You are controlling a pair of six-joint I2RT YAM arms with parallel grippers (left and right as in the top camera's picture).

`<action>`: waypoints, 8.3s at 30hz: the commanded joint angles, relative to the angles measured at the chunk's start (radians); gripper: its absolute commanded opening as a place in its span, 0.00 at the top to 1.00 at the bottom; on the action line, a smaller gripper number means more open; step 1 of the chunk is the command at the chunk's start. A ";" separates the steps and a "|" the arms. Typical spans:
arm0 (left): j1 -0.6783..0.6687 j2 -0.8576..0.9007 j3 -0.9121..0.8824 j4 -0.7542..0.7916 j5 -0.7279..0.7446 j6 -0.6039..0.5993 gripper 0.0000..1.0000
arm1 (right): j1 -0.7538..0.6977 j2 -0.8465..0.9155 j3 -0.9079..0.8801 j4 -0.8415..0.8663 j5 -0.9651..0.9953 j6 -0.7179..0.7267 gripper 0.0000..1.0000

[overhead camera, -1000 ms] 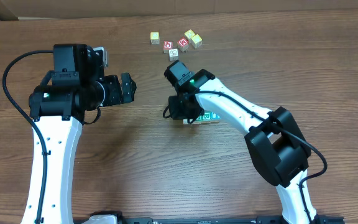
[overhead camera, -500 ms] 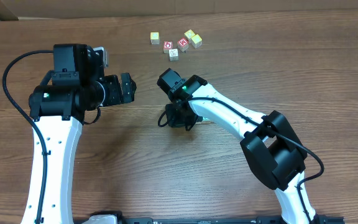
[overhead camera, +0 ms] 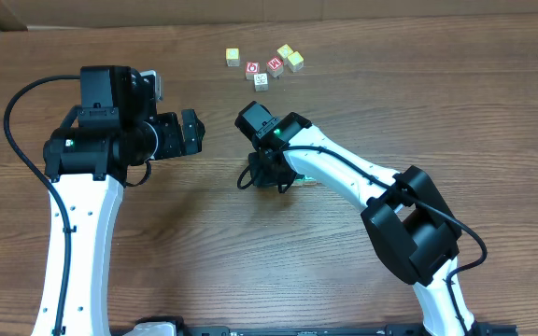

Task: Flip 5 blocks

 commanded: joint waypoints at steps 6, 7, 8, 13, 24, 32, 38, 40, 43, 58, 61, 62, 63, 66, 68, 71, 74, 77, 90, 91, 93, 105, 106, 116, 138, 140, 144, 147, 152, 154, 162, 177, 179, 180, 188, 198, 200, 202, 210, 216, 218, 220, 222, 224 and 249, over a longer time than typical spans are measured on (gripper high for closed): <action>-0.001 0.002 0.019 0.001 0.001 0.008 0.00 | -0.001 -0.006 -0.005 -0.005 0.027 0.001 0.85; -0.001 0.002 0.019 0.001 0.001 0.008 0.00 | -0.001 -0.006 -0.005 -0.003 0.027 0.001 0.85; -0.001 0.002 0.019 0.001 0.001 0.008 0.00 | -0.001 -0.006 -0.004 0.004 0.022 0.001 0.85; -0.001 0.002 0.019 0.001 0.001 0.008 0.00 | -0.010 -0.008 0.036 0.026 -0.035 -0.010 0.86; -0.001 0.002 0.019 0.001 0.001 0.008 0.00 | -0.210 -0.008 0.154 -0.015 -0.040 -0.097 0.53; -0.001 0.002 0.019 0.001 0.001 0.008 0.00 | -0.455 -0.008 0.153 -0.111 0.028 -0.139 0.00; -0.001 0.002 0.019 0.001 0.001 0.008 0.00 | -0.618 -0.008 0.152 -0.157 0.028 -0.139 0.00; -0.001 0.002 0.019 0.001 0.001 0.008 0.00 | -0.660 -0.008 0.152 -0.156 0.028 -0.139 0.00; -0.001 0.002 0.019 0.001 0.001 0.008 0.00 | -0.717 -0.008 0.152 -0.157 0.028 -0.139 0.00; -0.017 0.009 0.019 0.146 0.272 -0.074 0.00 | -0.812 -0.008 0.152 -0.157 0.028 -0.139 0.00; -0.076 0.026 0.019 0.125 0.236 -0.117 0.00 | -0.812 -0.008 0.152 -0.157 0.028 -0.139 0.00; -0.100 0.036 0.019 0.125 0.218 -0.154 0.00 | -0.812 -0.008 0.152 -0.157 0.028 -0.139 0.00; -0.131 0.050 0.023 0.126 0.207 -0.182 0.00 | -0.812 -0.008 0.152 -0.157 0.028 -0.139 0.00; -0.208 0.112 0.078 0.103 0.151 -0.214 0.00 | -0.812 -0.008 0.152 -0.157 0.028 -0.139 0.00; -0.249 0.184 0.185 0.035 0.076 -0.226 0.00 | -0.812 -0.008 0.152 -0.157 0.028 -0.139 0.00; -0.284 0.335 0.444 -0.121 -0.013 -0.225 0.00 | -0.812 -0.008 0.152 -0.157 0.028 -0.139 0.00; -0.290 0.531 0.776 -0.291 -0.079 -0.225 0.00 | -0.812 -0.008 0.152 -0.157 0.028 -0.139 0.00; -0.283 0.769 1.074 -0.355 -0.087 -0.225 0.00 | -0.812 -0.008 0.152 -0.157 0.028 -0.139 0.00; -0.278 1.083 1.087 -0.186 0.038 -0.225 0.00 | -0.812 -0.008 0.152 -0.157 0.028 -0.139 0.00; -0.276 1.089 1.087 -0.167 0.044 -0.225 0.00 | -0.812 -0.008 0.152 -0.157 0.028 -0.139 0.00; -0.275 1.091 1.087 -0.117 0.044 -0.225 0.00 | -0.812 -0.008 0.152 -0.157 0.028 -0.139 0.00; -0.290 1.091 1.025 -0.021 -0.165 -0.233 0.22 | -0.812 -0.008 0.152 -0.157 0.028 -0.139 0.00; -0.290 1.091 1.022 -0.008 -0.165 -0.235 0.41 | -0.812 -0.008 0.152 -0.157 0.028 -0.139 0.00; -0.311 1.091 0.973 0.037 -0.232 -0.281 0.48 | -0.812 -0.008 0.152 -0.157 0.028 -0.139 0.00; -0.324 1.091 0.760 0.277 -0.284 -0.277 0.57 | -0.812 -0.008 0.152 -0.157 0.028 -0.139 0.00; -0.325 1.091 0.726 0.312 -0.284 -0.277 0.57 | -0.812 -0.008 0.152 -0.157 0.028 -0.139 0.00; -0.323 1.091 0.705 0.349 -0.284 -0.277 0.60 | -0.812 -0.008 0.152 -0.157 0.028 -0.139 0.00; -0.324 1.091 0.710 0.359 -0.282 -0.277 0.64 | -0.812 -0.008 0.152 -0.157 0.028 -0.139 0.00; -0.327 1.086 0.724 0.360 -0.280 -0.276 0.68 | -0.812 -0.008 0.152 -0.157 0.028 -0.139 0.00; -0.327 1.083 0.732 0.360 -0.280 -0.262 0.70 | -0.812 -0.008 0.152 -0.157 0.028 -0.139 0.00; -0.329 1.083 0.735 0.341 -0.279 -0.233 0.73 | -0.812 -0.008 0.152 -0.157 0.028 -0.139 0.00; -0.329 1.091 0.732 0.336 -0.282 -0.216 0.63 | -0.812 -0.008 0.152 -0.157 0.028 -0.139 0.00; -0.329 1.092 0.725 0.335 -0.281 -0.216 0.63 | -0.812 -0.008 0.152 -0.157 0.028 -0.139 0.00; -0.329 1.093 0.716 0.338 -0.282 -0.216 0.62 | -0.812 -0.008 0.152 -0.157 0.028 -0.139 0.00; -0.329 1.094 0.700 0.383 -0.280 -0.216 0.71 | -0.812 -0.008 0.152 -0.157 0.028 -0.139 0.00; -0.329 1.094 0.693 0.359 -0.283 -0.205 0.63 | -0.812 -0.008 0.152 -0.157 0.028 -0.139 0.00; -0.329 1.094 0.688 0.360 -0.283 -0.204 0.63 | -0.812 -0.008 0.152 -0.157 0.028 -0.139 0.00; -0.329 1.096 0.684 0.360 -0.283 -0.204 0.64 | -0.812 -0.008 0.152 -0.157 0.028 -0.139 0.00; -0.329 1.106 0.685 0.370 -0.283 -0.202 0.70 | -0.812 -0.008 0.152 -0.157 0.028 -0.139 0.00; -0.329 1.074 0.718 0.344 -0.277 -0.198 0.76 | -0.812 -0.008 0.152 -0.157 0.028 -0.139 0.00; -0.329 1.046 0.734 0.314 -0.275 -0.198 0.77 | -0.812 -0.008 0.152 -0.157 0.028 -0.139 0.00; -0.329 1.003 0.744 0.272 -0.271 -0.198 0.78 | -0.812 -0.008 0.152 -0.157 0.028 -0.139 0.00; -0.329 0.945 0.750 0.198 -0.249 -0.198 0.78 | -0.812 -0.008 0.152 -0.157 0.028 -0.139 0.00; -0.329 0.877 0.750 0.099 -0.215 -0.199 0.77 | -0.812 -0.008 0.152 -0.157 0.028 -0.139 0.00; -0.328 0.717 0.623 -0.582 -0.098 -0.217 0.52 | -0.812 -0.008 0.152 -0.157 0.028 -0.139 0.00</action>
